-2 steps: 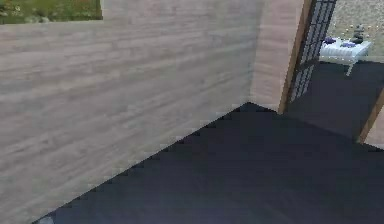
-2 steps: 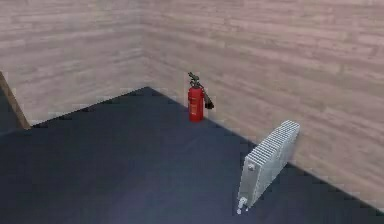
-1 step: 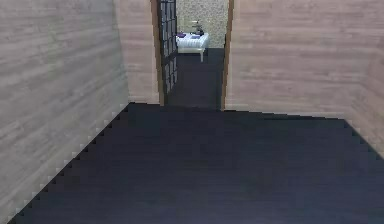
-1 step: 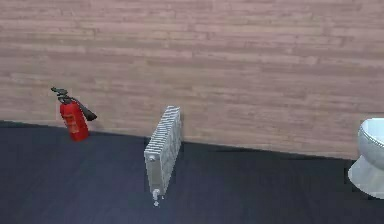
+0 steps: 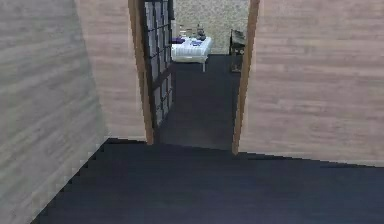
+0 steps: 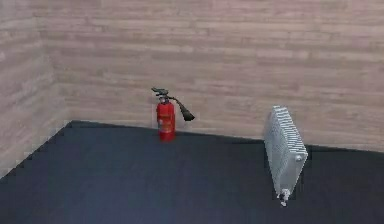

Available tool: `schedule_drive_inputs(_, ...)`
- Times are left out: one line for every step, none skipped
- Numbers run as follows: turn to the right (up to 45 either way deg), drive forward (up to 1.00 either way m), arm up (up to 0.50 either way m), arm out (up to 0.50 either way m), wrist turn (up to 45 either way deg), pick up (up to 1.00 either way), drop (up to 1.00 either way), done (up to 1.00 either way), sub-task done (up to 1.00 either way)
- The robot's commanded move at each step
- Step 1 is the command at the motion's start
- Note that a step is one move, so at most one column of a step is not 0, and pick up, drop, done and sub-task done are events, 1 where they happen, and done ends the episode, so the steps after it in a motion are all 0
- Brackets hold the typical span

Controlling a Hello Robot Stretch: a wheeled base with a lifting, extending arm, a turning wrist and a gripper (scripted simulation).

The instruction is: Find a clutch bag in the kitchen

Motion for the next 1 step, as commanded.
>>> schedule_drive_inputs(0.0,1.00,0.00,0.00,0.0,0.00,0.00,0.00,0.00)
